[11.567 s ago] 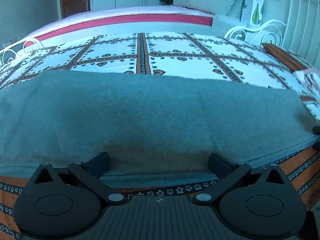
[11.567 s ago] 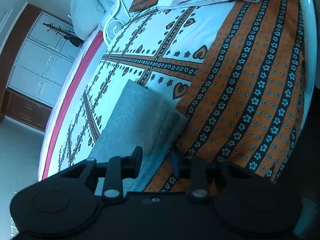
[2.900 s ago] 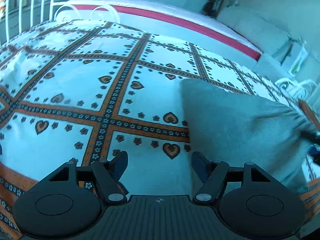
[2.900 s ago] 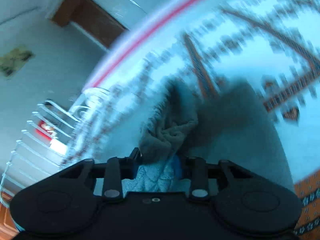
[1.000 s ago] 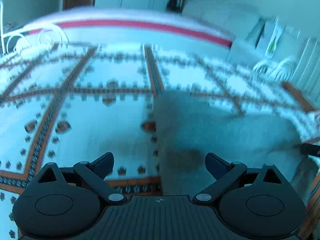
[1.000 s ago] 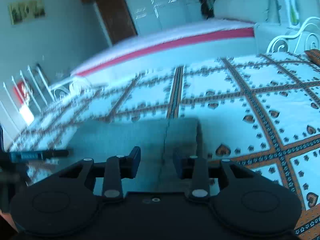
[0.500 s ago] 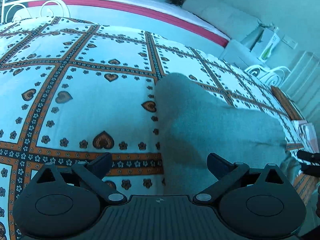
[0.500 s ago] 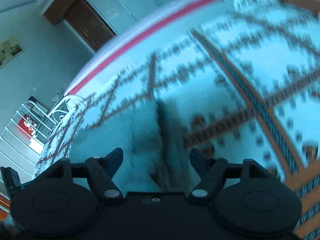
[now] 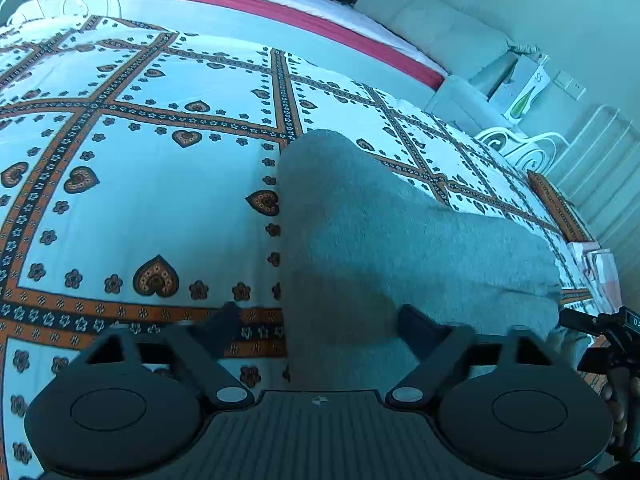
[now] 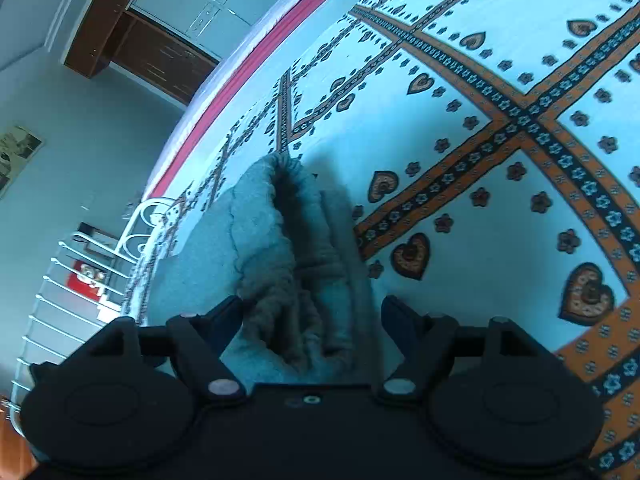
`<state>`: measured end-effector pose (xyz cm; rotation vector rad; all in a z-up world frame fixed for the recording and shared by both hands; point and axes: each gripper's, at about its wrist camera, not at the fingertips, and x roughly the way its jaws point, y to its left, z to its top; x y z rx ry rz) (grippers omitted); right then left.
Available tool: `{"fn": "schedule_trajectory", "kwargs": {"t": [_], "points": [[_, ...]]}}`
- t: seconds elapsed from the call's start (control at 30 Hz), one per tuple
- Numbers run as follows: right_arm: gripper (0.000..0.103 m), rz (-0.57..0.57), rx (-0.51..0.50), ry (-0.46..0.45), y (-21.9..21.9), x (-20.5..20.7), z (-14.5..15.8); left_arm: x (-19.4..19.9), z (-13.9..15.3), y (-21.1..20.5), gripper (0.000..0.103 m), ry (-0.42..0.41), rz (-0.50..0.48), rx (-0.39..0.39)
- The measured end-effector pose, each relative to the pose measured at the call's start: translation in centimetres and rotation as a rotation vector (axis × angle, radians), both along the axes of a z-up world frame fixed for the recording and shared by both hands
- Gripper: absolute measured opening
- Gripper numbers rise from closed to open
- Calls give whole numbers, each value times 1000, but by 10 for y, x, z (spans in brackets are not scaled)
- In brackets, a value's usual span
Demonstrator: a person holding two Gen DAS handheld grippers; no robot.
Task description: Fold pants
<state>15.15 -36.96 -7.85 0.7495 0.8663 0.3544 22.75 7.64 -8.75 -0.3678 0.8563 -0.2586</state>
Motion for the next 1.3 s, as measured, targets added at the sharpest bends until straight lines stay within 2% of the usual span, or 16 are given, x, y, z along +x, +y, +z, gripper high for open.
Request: {"fn": "schedule_trajectory", "kwargs": {"t": [0.1, 0.17, 0.27, 0.4, 0.43, 0.5, 0.53, 0.57, 0.6, 0.7, 0.77, 0.93, 1.13, 1.3], "points": [[68, 10, 43, 14, -3, 4, -4, 9, -4, 7, 69, 21, -13, -60], [67, 17, 52, 13, -4, 6, -5, 13, -6, 9, 68, 33, -31, -77], [67, 39, 56, 16, -4, 10, -7, 17, -10, 0, 68, 29, -52, -59], [70, 67, 6, 11, 8, 14, -6, 18, -10, -21, 68, -6, -90, 7], [71, 72, -8, 10, 11, 14, -4, 19, -9, -21, 66, -10, -87, -1], [73, 84, -49, 10, 19, 14, -2, 19, -8, -20, 53, -26, -94, -17], [69, 94, -78, 12, 24, 15, 0, 18, -7, -18, 50, -30, -93, -25], [52, 105, -107, 1, 29, 14, 4, 17, -5, -17, 46, -35, -91, -31], [43, 118, -113, -13, 32, 12, 8, 16, -3, -17, 41, -42, -89, -32], [37, 121, -137, -50, 37, 5, 20, 10, 4, -17, 31, -67, -83, -28], [35, 113, -131, -78, 38, 0, 27, 7, 11, -17, 29, -81, -82, -23], [33, 148, -120, -193, 48, -10, 56, -2, 35, -19, 26, -143, -106, -1], [33, 153, -102, -235, 62, -1, 70, 2, 63, -26, 26, -210, -128, 24], [33, 157, -87, -265, 68, 11, 76, 10, 73, -18, 26, -233, -108, 5]]}}
